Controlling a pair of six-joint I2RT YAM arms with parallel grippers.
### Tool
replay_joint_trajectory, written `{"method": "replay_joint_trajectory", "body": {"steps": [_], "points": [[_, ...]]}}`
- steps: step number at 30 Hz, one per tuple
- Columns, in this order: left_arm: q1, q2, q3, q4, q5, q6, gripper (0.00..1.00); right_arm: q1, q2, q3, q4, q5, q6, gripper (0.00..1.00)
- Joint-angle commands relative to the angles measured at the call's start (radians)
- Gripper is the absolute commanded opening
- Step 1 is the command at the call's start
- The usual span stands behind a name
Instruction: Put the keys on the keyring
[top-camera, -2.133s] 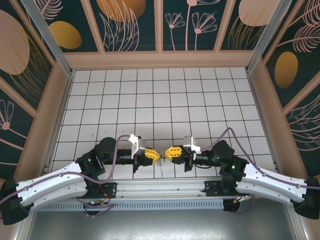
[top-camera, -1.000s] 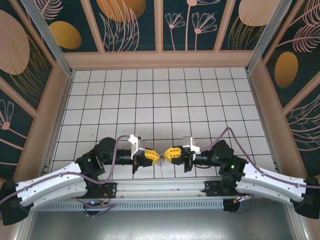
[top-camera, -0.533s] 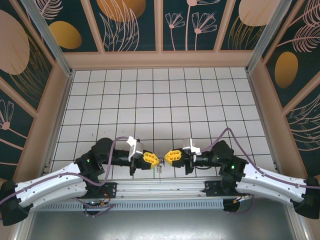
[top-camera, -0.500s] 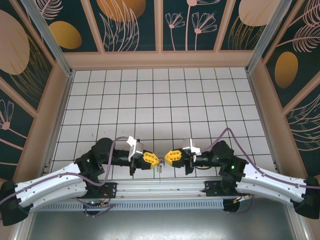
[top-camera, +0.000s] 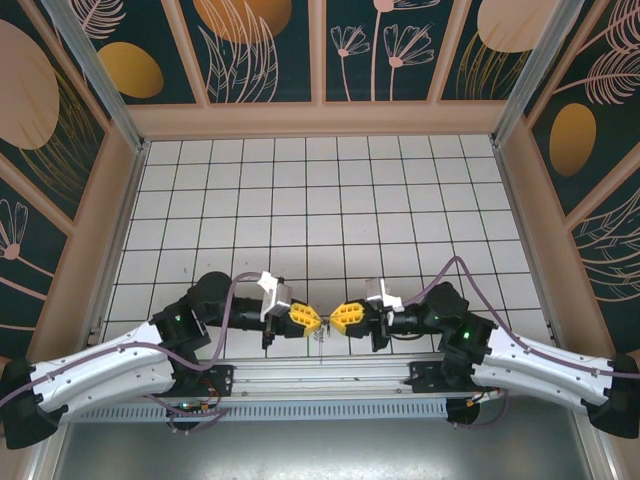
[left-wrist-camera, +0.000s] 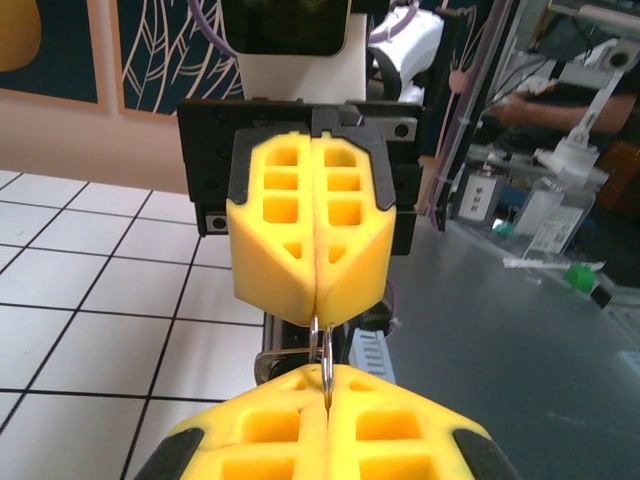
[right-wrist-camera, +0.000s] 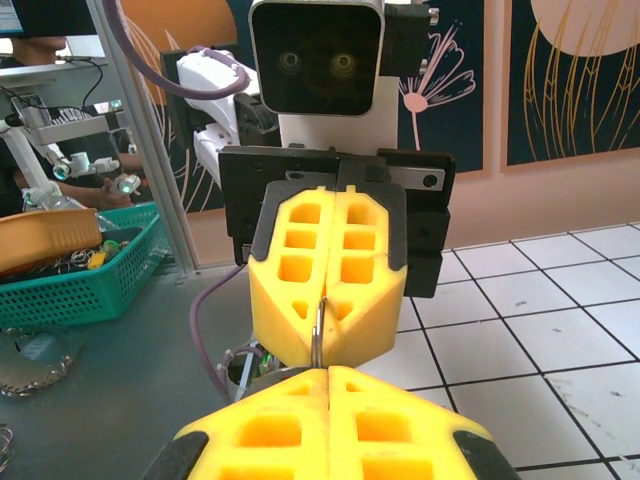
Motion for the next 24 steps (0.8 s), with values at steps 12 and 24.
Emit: {"method": "replay_joint_trajectory", "body": {"steps": [12,24], "points": [[-0.006,0.055,0.209,-0.264,0.169,0.249,0.0,-0.035,-0.077,0.031,0.0,-0.005,-0.056,0.0],[0.005,0.116,0.257,-0.284,0.164,0.293,0.0,-0.037,-0.119,-0.006,0.02,0.047,-0.073,0.0]]}}
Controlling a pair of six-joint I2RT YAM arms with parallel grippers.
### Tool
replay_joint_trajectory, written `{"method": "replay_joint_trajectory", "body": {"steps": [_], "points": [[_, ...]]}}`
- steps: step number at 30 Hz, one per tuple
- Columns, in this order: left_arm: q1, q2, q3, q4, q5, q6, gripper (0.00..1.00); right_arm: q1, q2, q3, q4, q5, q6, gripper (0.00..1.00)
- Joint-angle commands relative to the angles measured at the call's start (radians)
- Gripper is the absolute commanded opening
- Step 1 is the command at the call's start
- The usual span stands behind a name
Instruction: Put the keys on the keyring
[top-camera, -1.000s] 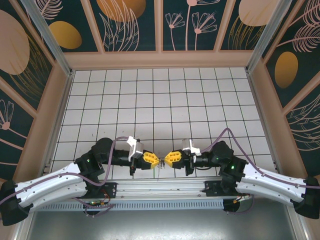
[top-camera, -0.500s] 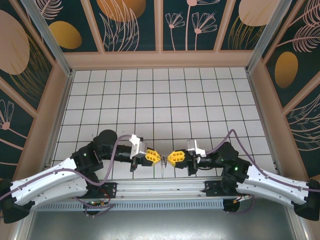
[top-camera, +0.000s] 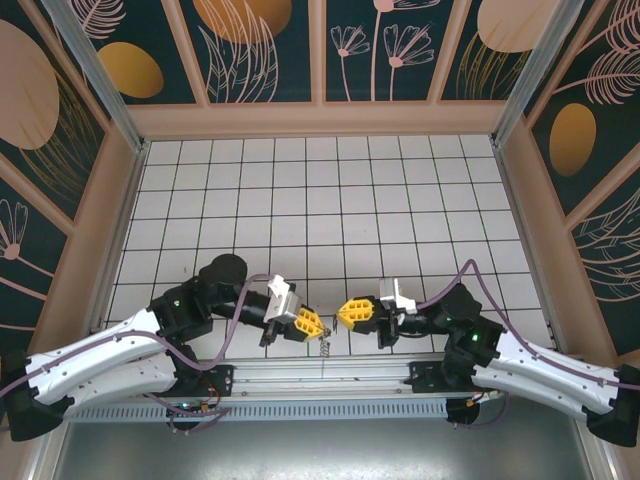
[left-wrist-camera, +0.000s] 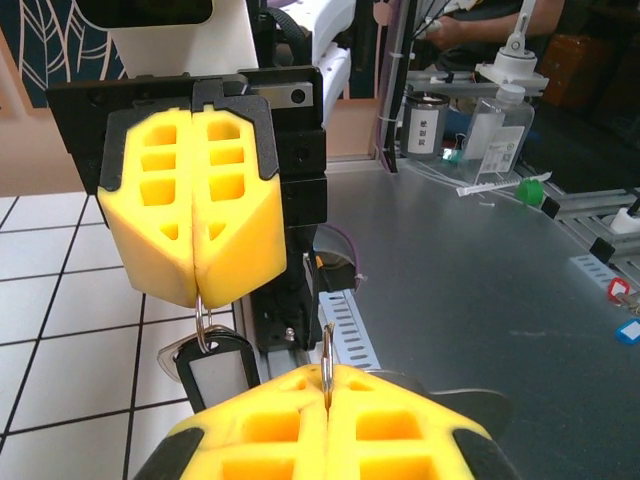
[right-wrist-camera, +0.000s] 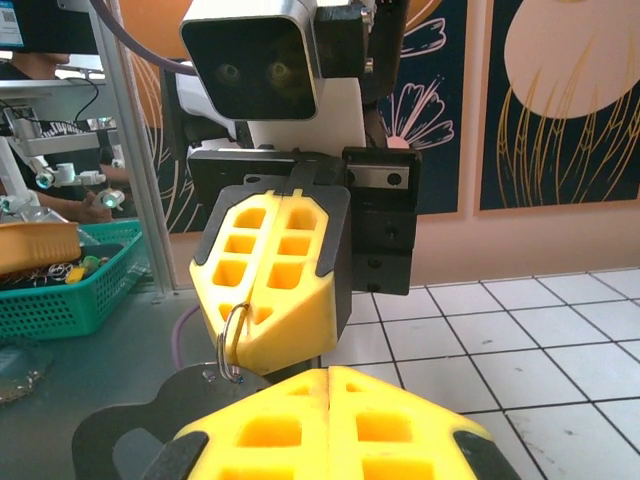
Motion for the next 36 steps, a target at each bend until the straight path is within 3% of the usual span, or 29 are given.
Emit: {"method": "replay_joint_trajectory", "body": {"steps": [1,11,19,36], "points": [[0.009,0.017,0.047,-0.005,0.01,0.045,0.0,-0.002,-0.043,-0.017,0.045,0.052,-0.024,0.0],[0.079,0.117,0.087,-0.009,0.033,0.1,0.0,-0.032,-0.072,-0.03,-0.005,0.088,-0.03,0.0],[0.188,0.194,0.107,-0.017,0.166,0.146,0.0,-0.134,-0.097,-0.049,0.017,0.002,0.035,0.0],[0.194,0.163,0.055,0.091,0.144,0.043,0.0,-0.149,-0.056,-0.079,0.079,-0.005,0.062,0.0]]}}
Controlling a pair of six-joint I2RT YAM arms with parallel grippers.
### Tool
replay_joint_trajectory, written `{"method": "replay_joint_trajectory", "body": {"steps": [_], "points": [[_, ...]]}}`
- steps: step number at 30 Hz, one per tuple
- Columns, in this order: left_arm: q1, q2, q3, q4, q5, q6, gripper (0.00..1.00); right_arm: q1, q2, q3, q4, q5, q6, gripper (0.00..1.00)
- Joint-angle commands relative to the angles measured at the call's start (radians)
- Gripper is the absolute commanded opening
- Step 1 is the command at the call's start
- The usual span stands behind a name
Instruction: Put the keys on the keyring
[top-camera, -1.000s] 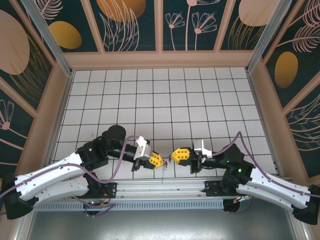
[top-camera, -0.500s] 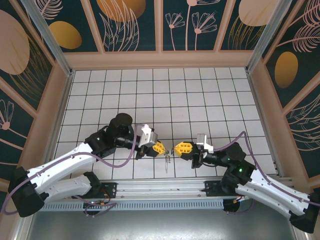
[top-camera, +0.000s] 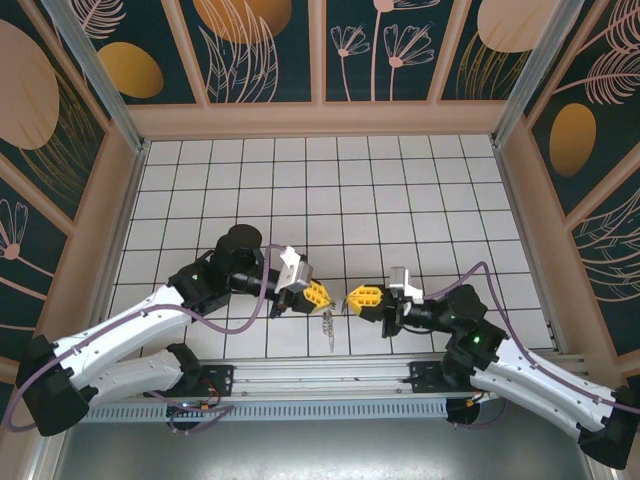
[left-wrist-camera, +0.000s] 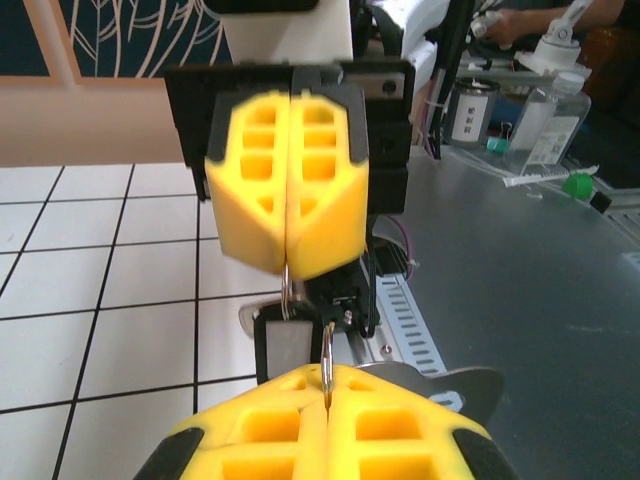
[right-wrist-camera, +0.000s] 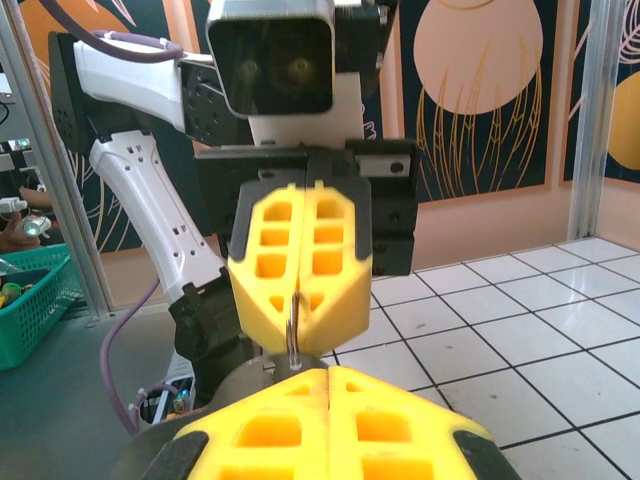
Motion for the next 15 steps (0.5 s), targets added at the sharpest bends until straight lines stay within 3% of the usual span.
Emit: {"method": "replay_joint_trajectory", "body": {"steps": [1,15], "points": [[0.005,-0.027,-0.026,0.089,0.005,-0.045,0.0,0.0,0.002,-0.004,0.06,-0.003,0.008,0.0],[0.005,-0.075,-0.073,0.172,-0.084,-0.149,0.0,0.023,0.081,0.007,0.121,0.007,-0.021,0.0]]}}
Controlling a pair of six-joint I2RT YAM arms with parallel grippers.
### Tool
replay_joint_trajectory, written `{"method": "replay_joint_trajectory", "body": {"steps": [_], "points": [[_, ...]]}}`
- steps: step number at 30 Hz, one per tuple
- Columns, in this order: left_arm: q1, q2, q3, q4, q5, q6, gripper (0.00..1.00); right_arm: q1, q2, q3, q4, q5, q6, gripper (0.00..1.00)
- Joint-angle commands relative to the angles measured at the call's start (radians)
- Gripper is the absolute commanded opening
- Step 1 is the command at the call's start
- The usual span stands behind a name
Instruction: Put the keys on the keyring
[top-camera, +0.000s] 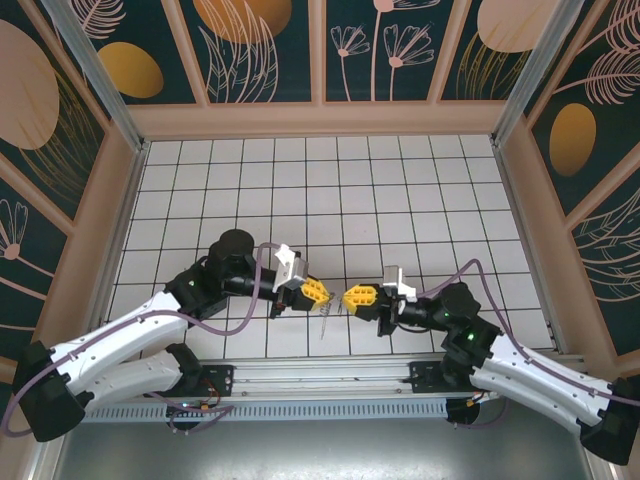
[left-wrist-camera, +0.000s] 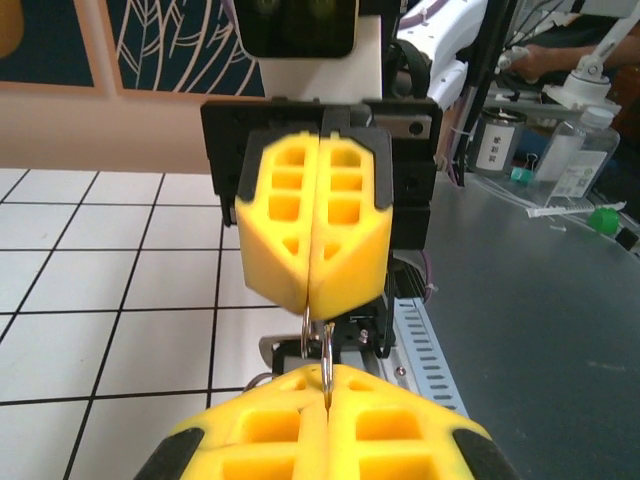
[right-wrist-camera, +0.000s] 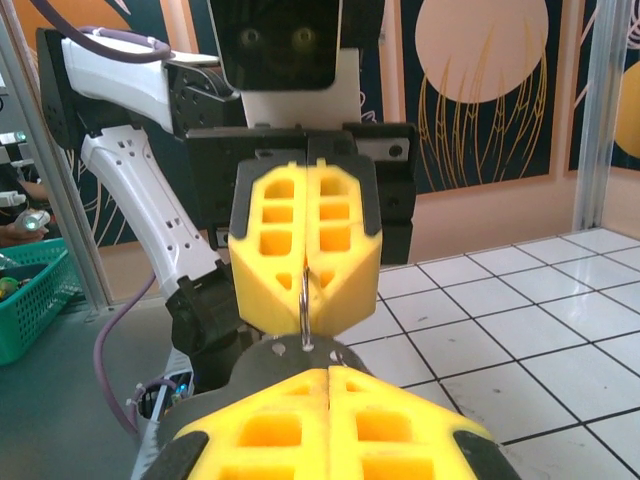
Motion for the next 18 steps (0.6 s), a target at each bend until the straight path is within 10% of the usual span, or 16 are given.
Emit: {"method": "replay_joint_trajectory", "body": {"steps": [1,18], "points": [[0.006,-0.029,-0.014,0.068,-0.027,-0.042,0.0,0.01,0.006,0.009,0.068,0.008,-0.02,0.0],[0.005,-0.031,-0.047,0.113,-0.04,-0.083,0.0,0.016,0.077,0.0,0.202,0.036,-0.014,0.0]]}}
